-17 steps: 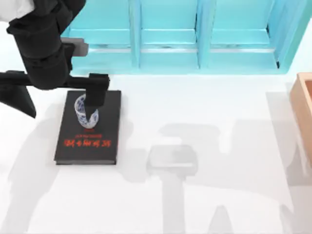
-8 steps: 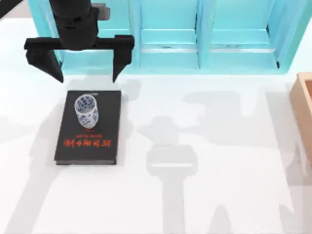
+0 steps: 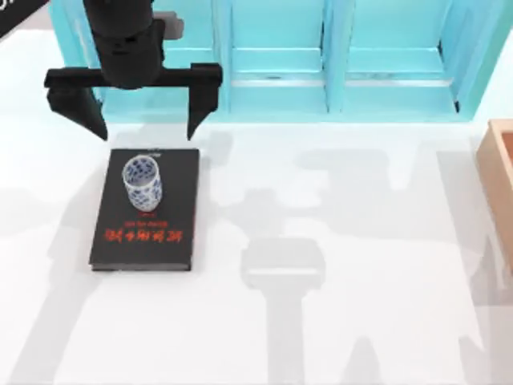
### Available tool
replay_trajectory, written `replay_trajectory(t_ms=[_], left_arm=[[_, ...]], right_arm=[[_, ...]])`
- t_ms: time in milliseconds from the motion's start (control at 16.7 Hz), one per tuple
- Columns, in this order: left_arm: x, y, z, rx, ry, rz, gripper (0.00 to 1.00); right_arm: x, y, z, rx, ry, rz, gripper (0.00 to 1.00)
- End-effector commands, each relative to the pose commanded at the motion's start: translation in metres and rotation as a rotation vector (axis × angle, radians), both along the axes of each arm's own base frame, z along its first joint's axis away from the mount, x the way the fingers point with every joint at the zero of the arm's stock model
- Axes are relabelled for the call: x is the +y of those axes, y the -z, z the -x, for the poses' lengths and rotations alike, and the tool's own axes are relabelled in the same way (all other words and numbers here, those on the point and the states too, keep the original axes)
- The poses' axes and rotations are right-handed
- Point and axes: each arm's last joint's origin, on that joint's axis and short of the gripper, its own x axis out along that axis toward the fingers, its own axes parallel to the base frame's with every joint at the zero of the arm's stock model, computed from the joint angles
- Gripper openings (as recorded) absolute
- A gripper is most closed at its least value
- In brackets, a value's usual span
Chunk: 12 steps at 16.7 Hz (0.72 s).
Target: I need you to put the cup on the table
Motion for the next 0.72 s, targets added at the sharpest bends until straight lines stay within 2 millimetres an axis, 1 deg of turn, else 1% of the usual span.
replay_trajectory(t_ms=[120,300,420,540,720], left_arm=[[-0.001,0.02,-0.002,0.001,0.001,0.0,1.0],[-0.002,0.059,-0.002,-0.005,0.0,0.002,1.0],[-0.001,0.08,0.0,-0.002,0.0,0.001,1.0],[-0.001,0.09,0.001,0.001,0.0,0.0,1.0],[-0.001,0.09,0.001,0.001,0.0,0.0,1.0]], right_arm=[[0.0,0.0,0.0,0.0,0.0,0.0,1.0],[0.0,0.0,0.0,0.0,0.0,0.0,1.0],[0.0,0.0,0.0,0.0,0.0,0.0,1.0],[0.0,0.0,0.0,0.0,0.0,0.0,1.0],[0.0,0.0,0.0,0.0,0.0,0.0,1.0]])
